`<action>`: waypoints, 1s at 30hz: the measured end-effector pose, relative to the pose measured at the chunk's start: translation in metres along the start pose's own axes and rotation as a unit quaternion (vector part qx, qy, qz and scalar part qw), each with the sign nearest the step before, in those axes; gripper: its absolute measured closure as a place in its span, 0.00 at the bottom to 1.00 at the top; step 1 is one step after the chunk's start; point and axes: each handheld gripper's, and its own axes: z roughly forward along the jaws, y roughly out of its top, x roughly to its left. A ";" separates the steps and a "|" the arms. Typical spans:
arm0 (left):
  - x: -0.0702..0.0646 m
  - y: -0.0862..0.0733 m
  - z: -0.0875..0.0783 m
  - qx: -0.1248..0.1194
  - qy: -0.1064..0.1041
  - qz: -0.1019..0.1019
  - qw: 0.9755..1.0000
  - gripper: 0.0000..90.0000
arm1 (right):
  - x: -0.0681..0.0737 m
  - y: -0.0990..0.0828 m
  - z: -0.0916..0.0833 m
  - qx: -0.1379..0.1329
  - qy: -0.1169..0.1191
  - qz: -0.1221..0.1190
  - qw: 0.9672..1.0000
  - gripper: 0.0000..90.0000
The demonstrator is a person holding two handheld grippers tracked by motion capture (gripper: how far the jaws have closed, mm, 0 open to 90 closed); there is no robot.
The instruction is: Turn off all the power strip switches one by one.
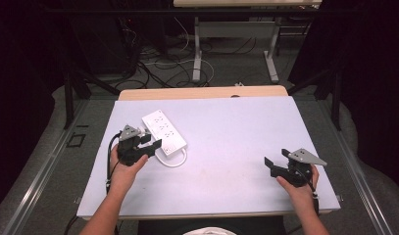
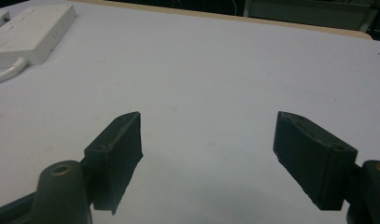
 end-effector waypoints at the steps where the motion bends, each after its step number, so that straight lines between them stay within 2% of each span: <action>1: 0.000 0.002 0.001 0.006 0.009 -0.001 1.000 0.54 | 0.000 0.000 0.001 -0.004 -0.001 0.006 1.000 0.26; 2: -0.002 0.003 0.003 0.006 0.011 -0.004 1.000 0.54 | 0.000 0.000 0.001 -0.004 -0.001 0.006 1.000 0.26; 3: -0.002 0.004 0.005 0.006 0.011 -0.003 1.000 0.59 | 0.000 -0.001 0.000 0.000 0.004 0.011 1.000 0.26; 6: -0.002 0.007 0.010 0.011 0.008 -0.006 1.000 0.68 | -0.001 0.000 -0.001 0.003 -0.001 0.007 1.000 0.26; 7: -0.002 0.009 0.015 0.022 0.010 -0.006 1.000 0.73 | -0.001 -0.001 0.000 0.004 -0.001 0.007 1.000 0.26; 9: -0.002 0.009 0.017 0.028 0.012 -0.005 1.000 0.80 | -0.002 -0.001 0.000 0.002 0.000 0.011 1.000 0.26; 11: -0.003 0.008 0.025 0.041 0.020 0.003 0.999 0.86 | -0.002 -0.002 0.000 0.007 0.000 0.013 1.000 0.26; 13: -0.003 0.008 0.028 0.047 0.017 0.004 0.999 0.93 | -0.003 -0.002 0.001 0.001 -0.003 0.015 1.000 0.26; 15: -0.003 0.008 0.032 0.066 0.008 0.000 0.998 0.98 | -0.003 -0.002 0.001 0.004 0.001 0.016 1.000 0.26; 16: -0.005 0.006 0.035 0.063 0.008 -0.009 0.998 0.98 | -0.003 -0.002 0.001 0.004 0.001 0.016 1.000 0.26; 19: -0.006 0.005 0.042 0.077 0.004 -0.009 0.997 1.00 | -0.004 -0.002 0.001 0.004 0.002 0.013 1.000 0.26; 21: -0.009 0.003 0.048 0.094 0.007 -0.003 0.996 1.00 | -0.004 -0.002 0.001 0.003 0.002 0.011 1.000 0.26; 23: -0.009 0.002 0.050 0.099 0.004 -0.002 0.995 1.00 | -0.005 -0.002 0.001 -0.001 0.003 0.011 1.000 0.25; 25: -0.011 0.000 0.056 0.116 -0.001 0.007 0.993 1.00 | -0.005 -0.002 -0.001 0.013 0.002 0.008 1.000 0.25; 26: -0.011 0.000 0.056 0.116 -0.001 0.007 0.993 1.00 | -0.005 -0.002 -0.001 0.013 0.002 0.008 1.000 0.25; 27: -0.012 0.000 0.058 0.122 0.001 0.007 0.993 1.00 | -0.005 -0.002 0.000 0.002 0.001 0.010 1.000 0.25; 30: -0.015 -0.001 0.063 0.131 0.002 0.018 0.991 1.00 | -0.005 -0.002 0.000 -0.004 0.001 0.016 1.000 0.25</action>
